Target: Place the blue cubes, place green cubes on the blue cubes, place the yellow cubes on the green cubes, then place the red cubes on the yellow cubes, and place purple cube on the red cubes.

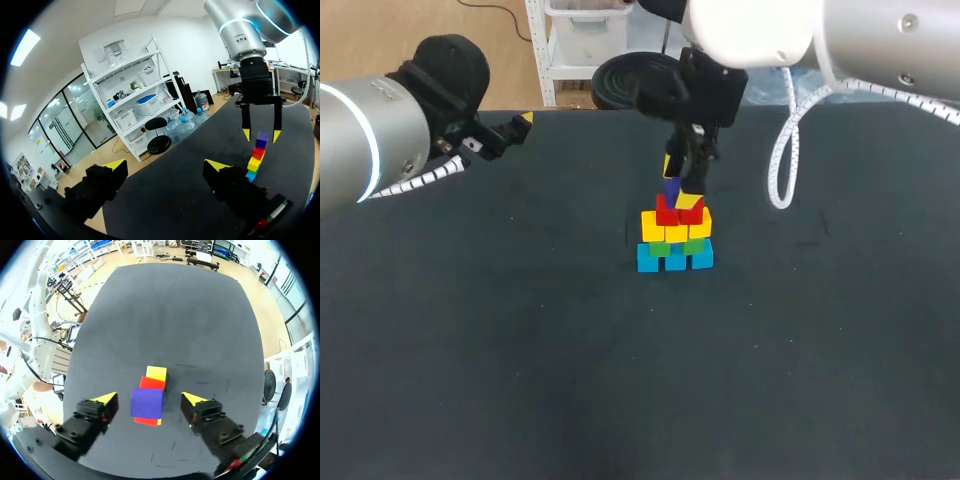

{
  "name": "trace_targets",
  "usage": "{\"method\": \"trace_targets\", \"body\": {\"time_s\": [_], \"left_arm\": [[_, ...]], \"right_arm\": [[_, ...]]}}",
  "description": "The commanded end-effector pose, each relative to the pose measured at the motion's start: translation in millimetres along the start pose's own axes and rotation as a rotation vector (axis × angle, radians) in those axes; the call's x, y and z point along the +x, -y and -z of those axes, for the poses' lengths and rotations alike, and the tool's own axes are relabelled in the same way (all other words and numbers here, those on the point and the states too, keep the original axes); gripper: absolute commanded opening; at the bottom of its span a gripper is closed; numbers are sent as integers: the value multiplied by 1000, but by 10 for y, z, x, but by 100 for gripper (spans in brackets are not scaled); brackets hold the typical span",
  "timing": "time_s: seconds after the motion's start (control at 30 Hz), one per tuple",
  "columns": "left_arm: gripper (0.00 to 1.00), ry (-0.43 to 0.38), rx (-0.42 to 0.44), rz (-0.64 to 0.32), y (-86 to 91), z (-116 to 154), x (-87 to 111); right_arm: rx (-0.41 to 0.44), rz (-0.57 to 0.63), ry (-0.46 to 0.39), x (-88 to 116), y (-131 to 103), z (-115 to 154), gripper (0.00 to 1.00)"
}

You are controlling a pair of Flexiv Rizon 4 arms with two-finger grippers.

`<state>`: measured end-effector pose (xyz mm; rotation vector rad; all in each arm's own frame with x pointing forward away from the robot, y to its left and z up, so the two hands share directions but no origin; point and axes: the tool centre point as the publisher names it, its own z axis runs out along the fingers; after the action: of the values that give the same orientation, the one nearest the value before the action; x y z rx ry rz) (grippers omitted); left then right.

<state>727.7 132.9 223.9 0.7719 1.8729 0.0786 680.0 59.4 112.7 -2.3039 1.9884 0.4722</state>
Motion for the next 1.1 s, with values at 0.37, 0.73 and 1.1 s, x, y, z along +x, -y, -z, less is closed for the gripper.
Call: {"method": "trace_targets", "body": {"time_s": [0.37,0.73,1.1], "left_arm": [[100,1,0,-1,0,-6,1],[100,1,0,-1,0,-6,1],[100,1,0,-1,0,-6,1]], "right_arm": [[98,-12,63,100,15,333,100],[258,44,117,321,253,672,100],[397,214,176,480,637,717,100]]}}
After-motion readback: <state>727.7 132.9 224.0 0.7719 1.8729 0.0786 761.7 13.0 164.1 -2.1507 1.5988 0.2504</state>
